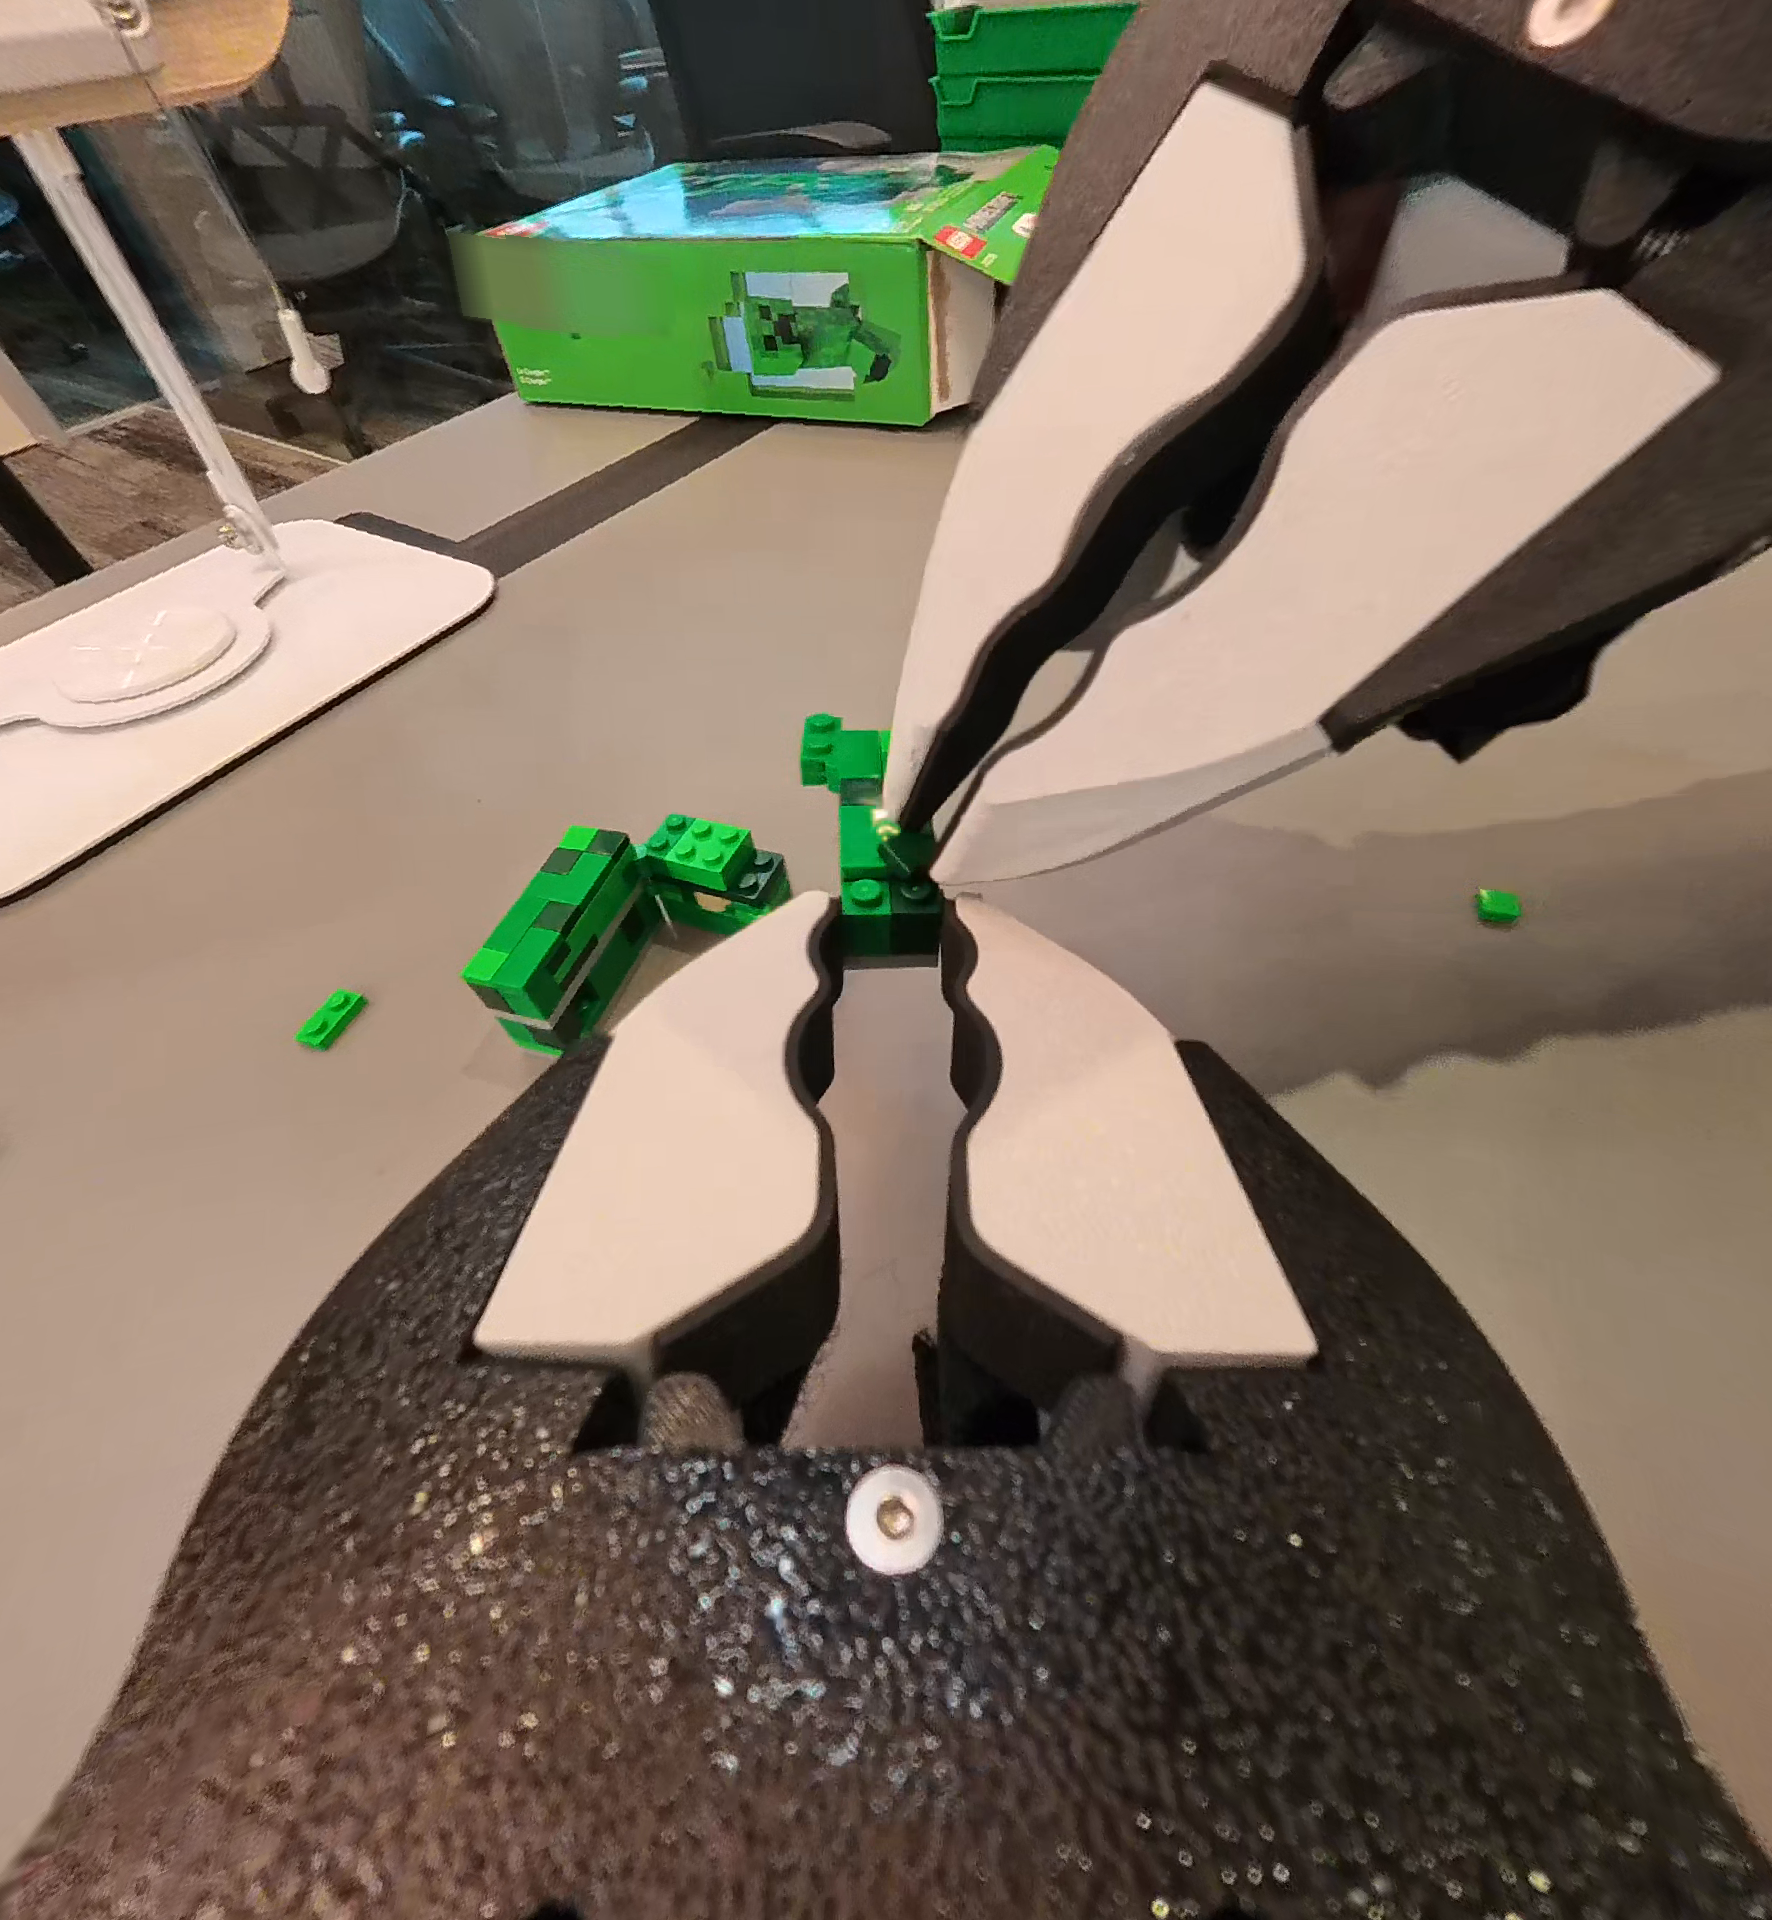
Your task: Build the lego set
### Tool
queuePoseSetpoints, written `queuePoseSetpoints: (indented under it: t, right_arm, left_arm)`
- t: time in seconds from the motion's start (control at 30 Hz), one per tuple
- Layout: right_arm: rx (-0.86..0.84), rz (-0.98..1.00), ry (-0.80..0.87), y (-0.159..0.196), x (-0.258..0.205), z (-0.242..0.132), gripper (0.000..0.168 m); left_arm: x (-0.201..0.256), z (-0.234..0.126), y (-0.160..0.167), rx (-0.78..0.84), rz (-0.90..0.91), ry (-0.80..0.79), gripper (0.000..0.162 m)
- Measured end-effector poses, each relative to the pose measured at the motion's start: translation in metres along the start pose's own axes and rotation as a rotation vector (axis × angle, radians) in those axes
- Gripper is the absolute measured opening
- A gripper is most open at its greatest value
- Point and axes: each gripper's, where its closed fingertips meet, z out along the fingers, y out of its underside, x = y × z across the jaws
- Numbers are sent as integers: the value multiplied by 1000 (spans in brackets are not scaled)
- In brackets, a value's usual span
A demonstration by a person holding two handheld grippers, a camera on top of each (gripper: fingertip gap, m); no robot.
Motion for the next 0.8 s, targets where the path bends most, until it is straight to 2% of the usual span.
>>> queuePoseSetpoints:
  t: [0.17, 0.33, 0.8]
  right_arm:
    - [26, -195, -46, 1, -9, -14, 7]
    - [28, -306, -196, 13, -28, -30, 7]
    - [-29, -354, -267, 22, -40, -34, 7]
  left_arm:
    - [22, -3, -4, 29, 18, 206, 17]
    - [46, -10, -4, 38, 50, 401, 17]
    - [60, -12, -1, 12, 74, 482, 17]
